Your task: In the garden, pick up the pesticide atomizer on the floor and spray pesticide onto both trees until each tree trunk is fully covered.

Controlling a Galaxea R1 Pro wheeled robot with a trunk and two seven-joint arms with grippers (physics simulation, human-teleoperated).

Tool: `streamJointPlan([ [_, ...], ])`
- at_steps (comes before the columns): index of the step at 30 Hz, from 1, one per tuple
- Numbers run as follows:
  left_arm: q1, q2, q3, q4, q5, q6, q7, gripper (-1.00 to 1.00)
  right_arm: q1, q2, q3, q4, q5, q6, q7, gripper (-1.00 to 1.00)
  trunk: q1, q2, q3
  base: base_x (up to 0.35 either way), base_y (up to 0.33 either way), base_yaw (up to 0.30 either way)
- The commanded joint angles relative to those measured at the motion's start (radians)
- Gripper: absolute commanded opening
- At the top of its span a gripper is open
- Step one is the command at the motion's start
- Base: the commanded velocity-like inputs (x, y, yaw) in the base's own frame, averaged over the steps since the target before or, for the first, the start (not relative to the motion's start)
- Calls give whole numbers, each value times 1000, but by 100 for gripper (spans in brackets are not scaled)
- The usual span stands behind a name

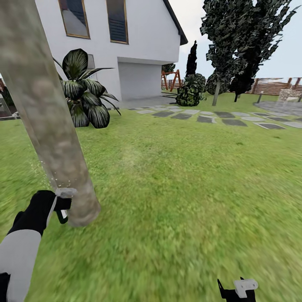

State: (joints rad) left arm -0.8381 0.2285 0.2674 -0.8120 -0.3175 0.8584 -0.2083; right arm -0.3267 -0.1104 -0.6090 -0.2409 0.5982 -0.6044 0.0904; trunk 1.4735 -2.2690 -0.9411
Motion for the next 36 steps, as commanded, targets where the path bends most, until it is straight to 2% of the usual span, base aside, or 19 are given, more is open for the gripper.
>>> streamJointPlan([
  [1, -3, 4, 2, 1, 2, 2, 0, -100, 0, 0, 0, 0, 0, 0, 0, 100, 0, 0, 0, 0, 0, 0],
  [3, -6, 13, 6, 1, -1, 3, -1, -100, 0, 0, 0, 0, 0, 0, 0, 100, 0, 0, 0, 0, 0, 0],
  [5, -1, 5, 1, -4, -1, 5, -2, -100, 0, 0, 0, 0, 0, 0, 0, 100, 0, 0, 0, 0, 0, 0],
  [6, -1, -6, -2, -7, 1, 6, -2, -100, 0, 0, 1, 0, 0, 0, 0, 100, 0, 0, 0, 0, 0, 0],
  [7, -7, -32, -3, -10, 1, 8, -2, -100, 0, 0, 1, 0, 0, 0, 0, 100, 0, 0, 0, 0, 0, 0],
  [9, -10, -44, -2, -12, 1, 19, -2, -100, 0, 0, 1, 0, 0, 0, 0, 100, 0, 0, 0, 0, 0, 0],
  [11, -25, -37, 3, -14, 1, 27, -3, -100, 0, 0, 2, 0, 0, 0, 0, 100, 0, 0, 0, 0, 0, 0],
  [14, -47, 0, 7, -15, 3, 31, -7, -100, 0, 0, 2, 0, 0, 0, 0, 100, 0, 0, 0, 0, 0, 0],
  [16, -50, 8, 7, -15, 3, 31, -8, -100, 0, 0, 2, 0, 0, 0, 0, 100, 0, 0, 0, 0, 0, 0],
  [20, -56, 6, 6, -76, 6, 34, -9, -100, 0, 0, 2, 0, 0, 0, 0, 100, 0, 0, 0, 0, 0, 52],
  [22, -59, 10, 4, -132, 6, 84, -10, -100, 0, 0, 2, 1, 0, 0, 0, 100, 0, 0, 0, 0, 0, 246],
  [24, -52, 9, 0, -166, 5, 95, -11, -100, 0, 0, 2, 2, 0, 0, 0, 100, 0, 0, 0, 0, 0, 272],
  [30, -44, 13, 5, -180, 0, 98, -12, -100, 0, 0, 2, 2, 0, 0, 0, 100, 0, 0, 0, 14, 0, 271],
  [36, -44, 14, 4, -181, 1, 96, -12, -100, 0, 0, 2, 2, 0, 0, 0, 100, 0, 0, 0, 292, -8, 45],
])
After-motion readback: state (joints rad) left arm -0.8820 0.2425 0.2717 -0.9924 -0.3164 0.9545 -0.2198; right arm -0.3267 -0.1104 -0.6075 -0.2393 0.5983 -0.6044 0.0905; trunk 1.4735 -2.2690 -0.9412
